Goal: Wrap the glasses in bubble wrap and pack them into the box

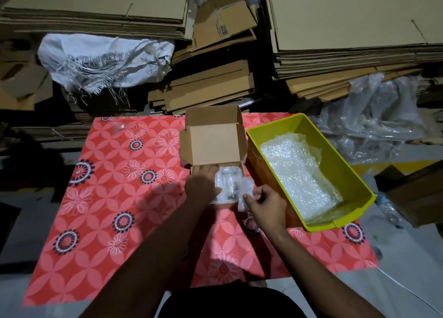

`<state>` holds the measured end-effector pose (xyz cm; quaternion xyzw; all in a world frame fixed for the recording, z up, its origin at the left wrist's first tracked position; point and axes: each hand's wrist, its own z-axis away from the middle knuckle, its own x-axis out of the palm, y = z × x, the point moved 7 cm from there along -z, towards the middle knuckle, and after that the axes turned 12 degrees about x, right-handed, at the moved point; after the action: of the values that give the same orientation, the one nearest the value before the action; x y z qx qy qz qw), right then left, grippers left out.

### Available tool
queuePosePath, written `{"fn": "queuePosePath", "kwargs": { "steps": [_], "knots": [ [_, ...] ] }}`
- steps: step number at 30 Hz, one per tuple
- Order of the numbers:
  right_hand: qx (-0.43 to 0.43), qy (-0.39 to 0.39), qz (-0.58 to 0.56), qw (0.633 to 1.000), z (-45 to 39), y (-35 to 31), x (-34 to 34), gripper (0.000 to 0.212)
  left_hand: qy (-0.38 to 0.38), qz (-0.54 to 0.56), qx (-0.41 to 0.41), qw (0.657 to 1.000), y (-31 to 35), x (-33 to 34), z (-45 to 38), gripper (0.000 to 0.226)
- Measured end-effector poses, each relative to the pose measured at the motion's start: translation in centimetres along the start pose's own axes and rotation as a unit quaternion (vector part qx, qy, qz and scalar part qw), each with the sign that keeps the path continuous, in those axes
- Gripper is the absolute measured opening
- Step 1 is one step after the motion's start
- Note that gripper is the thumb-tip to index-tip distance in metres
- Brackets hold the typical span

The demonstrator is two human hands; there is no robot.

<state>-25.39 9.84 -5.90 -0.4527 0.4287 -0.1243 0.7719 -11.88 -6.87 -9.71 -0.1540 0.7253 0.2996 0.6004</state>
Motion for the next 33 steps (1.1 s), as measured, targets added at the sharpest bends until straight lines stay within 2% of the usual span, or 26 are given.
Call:
{"fn": "queuePosePath", "kwargs": {
  "steps": [3,7,10,12,14,15,16,18,20,23,26,29,31,33],
  "knots": [
    [0.008,-0.004,-0.007,1.0,0.3,0.5,-0.4,0.021,0.008,-0.026,-0.025,0.999,0.5,0.2,0.1,0.059],
    [0.007,-0.015,-0.029,0.999,0.3,0.4,-0.7,0.022,0.006,-0.026,-0.008,1.0,0.5,-0.2,0.4,0.066],
    [0.012,-0.042,-0.042,0.998,0.1,0.3,-0.3,0.02,0.063,0.065,-0.014,0.996,-0.5,-0.5,0.7,0.066],
    [0.015,-0.068,-0.06,0.996,0.0,-0.1,0.2,0.015,0.123,0.158,-0.054,0.978,-0.5,-1.6,1.5,0.048],
    [0.0,-0.083,-0.067,0.994,0.0,-1.1,0.9,0.015,0.179,0.295,-0.136,0.929,0.1,-3.0,3.0,0.022],
    [-0.01,-0.082,-0.07,0.994,0.1,-1.6,1.2,0.017,0.167,0.387,-0.181,0.889,0.8,-3.1,3.6,0.015],
    [-0.016,-0.08,-0.078,0.994,0.2,-2.2,1.4,0.019,0.136,0.475,-0.212,0.843,1.7,-2.7,4.1,0.014],
    [-0.017,-0.092,-0.101,0.99,0.3,-3.1,2.1,0.024,0.1,0.587,-0.233,0.769,3.0,-2.2,4.9,0.035],
    [-0.017,-0.129,-0.121,0.984,0.3,-3.7,3.0,0.025,0.117,0.643,-0.231,0.721,3.3,-2.6,5.4,0.037],
    [0.004,-0.212,-0.195,0.958,0.3,-4.1,4.1,0.018,0.152,0.652,-0.233,0.705,2.4,-4.1,5.7,0.02],
    [-0.002,-0.227,-0.197,0.954,0.0,-4.4,4.4,0.025,0.15,0.648,-0.237,0.708,1.4,-4.7,6.0,0.018],
    [-0.009,-0.201,-0.164,0.966,-0.8,-4.4,4.6,0.019,0.151,0.613,-0.224,0.743,0.6,-5.1,6.1,0.016],
    [0.001,-0.172,-0.16,0.972,-1.7,-4.2,4.3,0.012,0.158,0.609,-0.232,0.742,0.1,-5.6,6.2,0.018],
    [-0.033,-0.088,-0.127,0.987,-2.2,-5.0,2.7,0.008,0.146,0.607,-0.234,0.745,-0.6,-5.8,6.6,0.021]
  ]
}}
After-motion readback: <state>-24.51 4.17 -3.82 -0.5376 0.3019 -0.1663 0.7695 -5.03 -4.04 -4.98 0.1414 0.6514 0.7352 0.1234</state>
